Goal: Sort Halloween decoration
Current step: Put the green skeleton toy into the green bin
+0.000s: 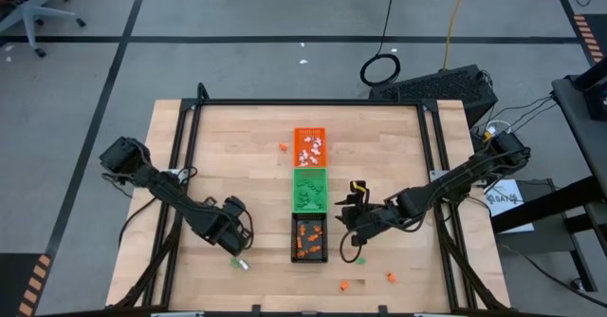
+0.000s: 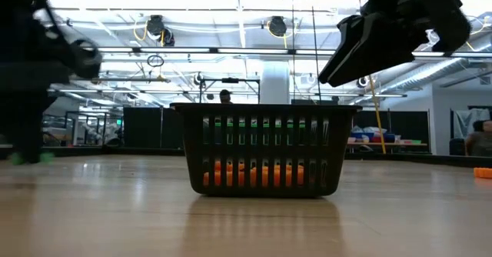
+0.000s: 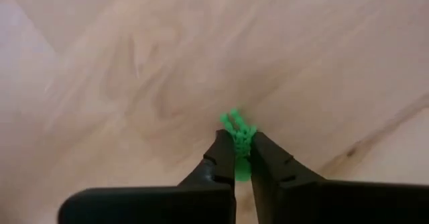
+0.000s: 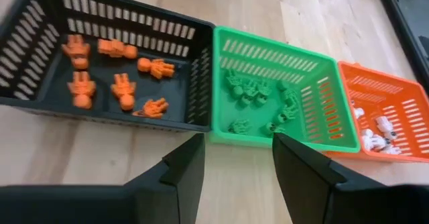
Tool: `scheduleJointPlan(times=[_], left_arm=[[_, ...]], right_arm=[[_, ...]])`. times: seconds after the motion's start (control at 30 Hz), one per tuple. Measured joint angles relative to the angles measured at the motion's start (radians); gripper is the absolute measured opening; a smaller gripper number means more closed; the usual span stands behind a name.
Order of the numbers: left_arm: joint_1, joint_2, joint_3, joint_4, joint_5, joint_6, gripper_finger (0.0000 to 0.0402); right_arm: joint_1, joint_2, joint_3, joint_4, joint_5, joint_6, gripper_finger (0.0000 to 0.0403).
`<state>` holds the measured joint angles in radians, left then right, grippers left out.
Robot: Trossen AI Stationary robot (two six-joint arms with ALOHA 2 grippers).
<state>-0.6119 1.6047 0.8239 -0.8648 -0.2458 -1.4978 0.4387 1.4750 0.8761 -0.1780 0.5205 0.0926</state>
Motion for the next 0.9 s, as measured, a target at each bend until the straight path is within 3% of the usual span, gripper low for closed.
scheduleJointPlan(times=[0.23,0.6,0.73,0.9], left_arm=[[0.024,-0.084,0.041,0.008,-0.156,0.184,0.0023],[0.067,-0.158,0.141,0.040,-0.395,0.683,0.0024],[0.097,-0.160,0.154,0.156,-0.454,0.910,0.0024],[0.127,-0.160,0.154,0.374,-0.461,1.310,0.0024]], right_arm=[[0.038,0.000,0.000,-0.004,0.000,0.063,0.0159],[0.127,0.000,0.000,-0.034,0.005,0.214,0.0159],[0.143,0.000,0.000,-0.022,0.031,0.240,0.0159],[0.155,0.000,0.000,-0.021,0.046,0.261,0.0159]])
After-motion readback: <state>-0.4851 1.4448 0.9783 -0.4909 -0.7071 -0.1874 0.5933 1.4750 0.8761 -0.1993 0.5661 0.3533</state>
